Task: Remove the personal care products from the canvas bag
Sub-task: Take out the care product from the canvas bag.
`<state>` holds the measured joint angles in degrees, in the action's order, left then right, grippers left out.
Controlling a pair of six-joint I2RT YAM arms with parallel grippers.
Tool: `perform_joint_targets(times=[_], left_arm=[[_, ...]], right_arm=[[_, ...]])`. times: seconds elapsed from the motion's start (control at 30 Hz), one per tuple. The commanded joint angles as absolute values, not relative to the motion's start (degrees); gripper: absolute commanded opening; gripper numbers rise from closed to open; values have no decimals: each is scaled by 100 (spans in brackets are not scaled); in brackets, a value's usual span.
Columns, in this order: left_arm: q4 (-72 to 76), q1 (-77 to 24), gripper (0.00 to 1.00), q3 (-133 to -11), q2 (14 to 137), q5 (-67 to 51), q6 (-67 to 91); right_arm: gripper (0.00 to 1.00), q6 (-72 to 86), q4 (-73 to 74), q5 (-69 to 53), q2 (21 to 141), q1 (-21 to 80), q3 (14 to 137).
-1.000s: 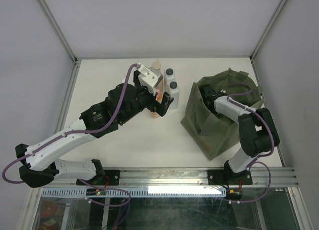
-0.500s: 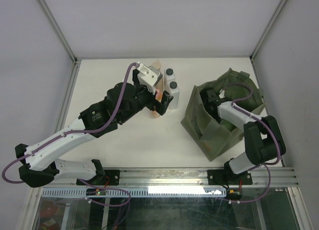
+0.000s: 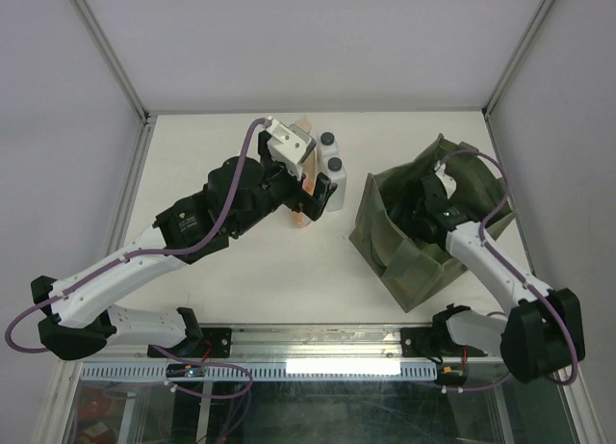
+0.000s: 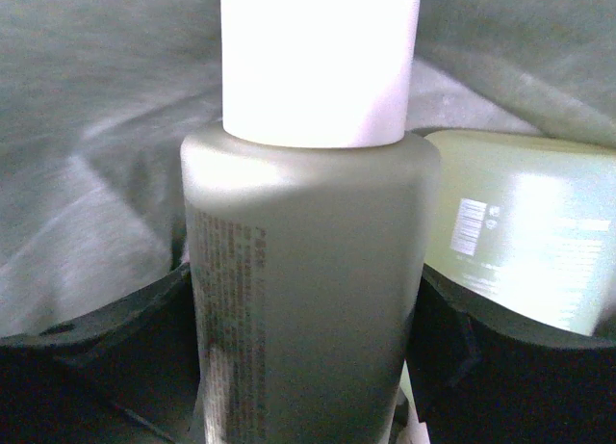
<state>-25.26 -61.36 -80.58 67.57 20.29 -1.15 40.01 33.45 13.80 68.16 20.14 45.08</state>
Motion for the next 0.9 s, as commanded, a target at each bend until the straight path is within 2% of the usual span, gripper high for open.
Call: perform_joint_targets(times=[0.0, 0.33, 0.87], left_arm=[[-2320, -6056, 99, -8402, 6838, 1825, -229], [-2345, -6056, 99, -8565, 7007, 1639, -193], [-2426, -6060, 99, -8818, 7176, 1757, -9]], right_arm=[[0, 3390, 2617, 1859, 5820, 1991, 4627], [0, 2766, 2876, 2201, 5053, 1980, 4955], [0, 1854, 3026, 2023, 4913, 1874, 6522]])
